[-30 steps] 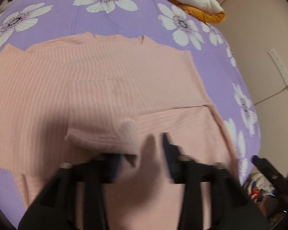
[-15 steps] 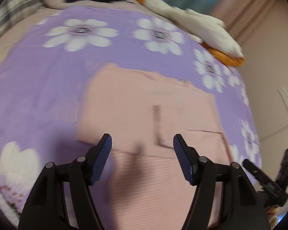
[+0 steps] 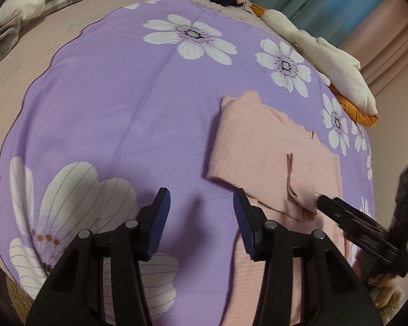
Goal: Fold small clothes
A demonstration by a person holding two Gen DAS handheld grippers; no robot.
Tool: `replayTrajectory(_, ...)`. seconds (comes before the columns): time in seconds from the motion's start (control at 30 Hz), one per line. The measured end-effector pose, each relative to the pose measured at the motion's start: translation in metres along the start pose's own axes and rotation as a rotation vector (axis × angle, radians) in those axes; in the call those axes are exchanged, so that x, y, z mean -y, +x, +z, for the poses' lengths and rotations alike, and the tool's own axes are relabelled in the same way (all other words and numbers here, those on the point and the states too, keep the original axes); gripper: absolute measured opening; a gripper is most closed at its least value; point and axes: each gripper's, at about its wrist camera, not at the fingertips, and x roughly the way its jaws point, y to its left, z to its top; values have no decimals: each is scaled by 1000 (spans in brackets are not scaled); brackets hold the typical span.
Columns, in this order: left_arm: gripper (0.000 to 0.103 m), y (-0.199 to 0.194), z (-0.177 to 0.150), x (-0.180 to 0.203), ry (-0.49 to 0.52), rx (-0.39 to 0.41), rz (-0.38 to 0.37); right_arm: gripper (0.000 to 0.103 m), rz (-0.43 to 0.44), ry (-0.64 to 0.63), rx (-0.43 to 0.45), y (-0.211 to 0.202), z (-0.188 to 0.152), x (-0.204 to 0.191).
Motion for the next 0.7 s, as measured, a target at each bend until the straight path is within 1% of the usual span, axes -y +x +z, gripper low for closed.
replayTrajectory(0.1, 47, -1, -2, -6, -6, -6, 1, 80, -43, -23, -37, 22, 2, -12)
replayTrajectory(0.17, 47, -1, -3, -10, -11, -11, 3, 73, -62, -24, -67, 34, 4, -16)
replayTrajectory(0.2, 47, -1, -3, -11, -14, -13, 4, 72, -75, -23, -78, 39, 4, -16)
replayTrajectory(0.27, 47, 0, -3, -13, -17, -15, 2, 64, -87, -20, -96, 49, 4, -13)
replayTrajectory(0.3, 47, 0, -3, -13, -18, -16, 2, 62, -93, -20, -103, 53, 3, -12)
replayTrajectory(0.4, 47, 3, -3, -14, -23, -20, 1, 51, -102, -30, -83, 54, 1, -11)
replayTrajectory(0.47, 47, 5, -2, -14, -23, -24, 3, 30, -101, -31, -67, 50, 1, -10)
replayTrajectory(0.5, 47, 6, -1, -14, -23, -27, 2, 26, -90, -26, -61, 47, 2, -7)
replayTrajectory(0.53, 47, 6, -1, -13, -22, -28, 0, 18, -80, -20, -58, 45, 3, -5)
replayTrajectory(0.63, 47, 8, 0, -11, -21, -30, -11, 9, -36, -4, -46, 34, 6, 1)
replayTrajectory(0.7, 47, 9, 1, -10, -22, -31, -15, 9, -18, 1, -19, 23, 9, 2)
